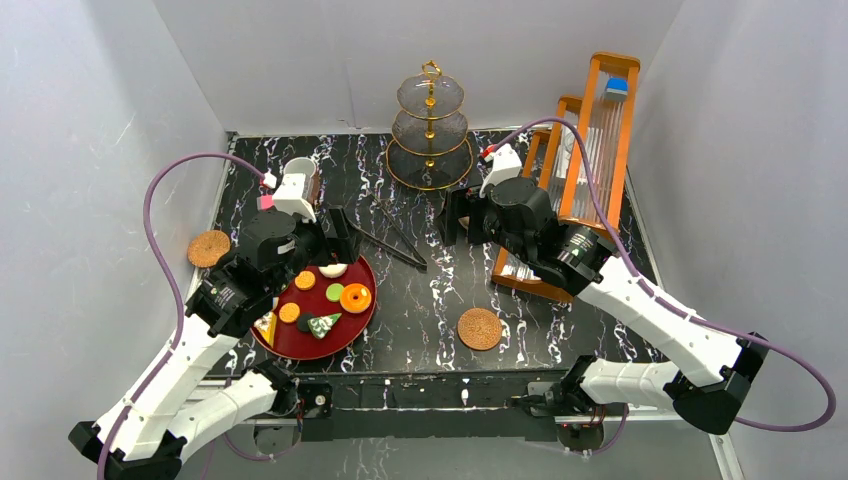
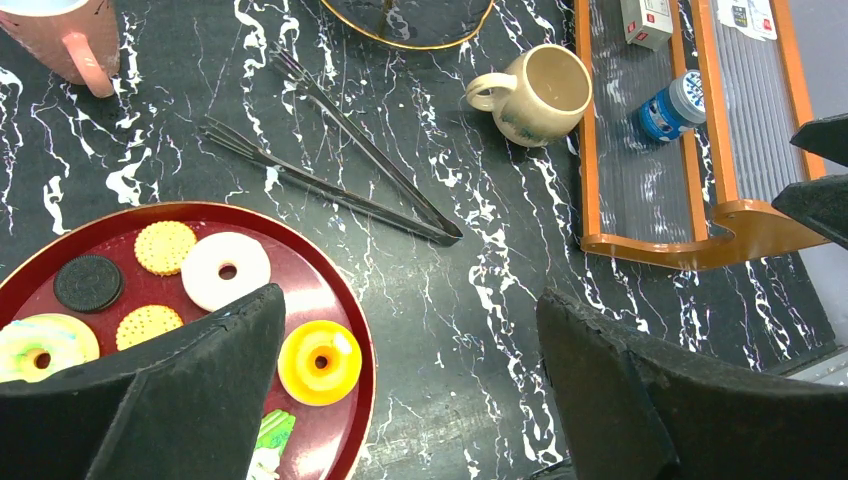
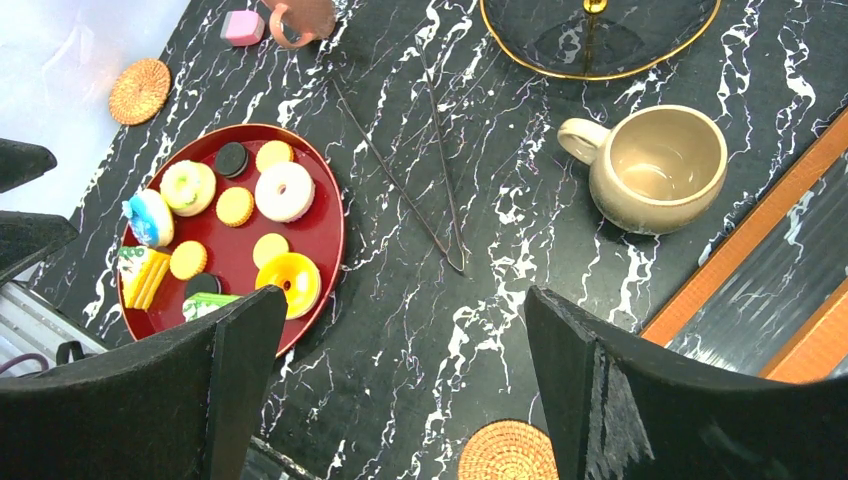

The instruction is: Serve the afternoon tea

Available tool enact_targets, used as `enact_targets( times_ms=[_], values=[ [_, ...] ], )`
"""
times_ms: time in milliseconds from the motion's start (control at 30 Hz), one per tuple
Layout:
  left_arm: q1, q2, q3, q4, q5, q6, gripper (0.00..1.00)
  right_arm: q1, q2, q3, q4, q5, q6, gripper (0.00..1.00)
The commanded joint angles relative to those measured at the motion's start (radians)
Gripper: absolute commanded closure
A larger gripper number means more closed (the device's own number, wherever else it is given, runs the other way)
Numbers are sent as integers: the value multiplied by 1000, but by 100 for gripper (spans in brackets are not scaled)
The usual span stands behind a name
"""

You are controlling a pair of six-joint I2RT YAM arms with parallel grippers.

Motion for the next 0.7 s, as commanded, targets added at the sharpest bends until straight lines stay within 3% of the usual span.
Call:
enact_targets(
  times_ms=[0, 500, 667],
  values=[
    [-4, -17, 6, -1, -25, 4, 7, 5, -17, 3, 43, 7, 12, 1],
    [-4, 29, -11, 5, -60, 42, 6, 5, -8, -1, 81, -15, -7, 1],
    [-4, 34, -15, 21, -141, 91, 6, 5, -12, -29, 155, -153, -138, 1]
  ],
)
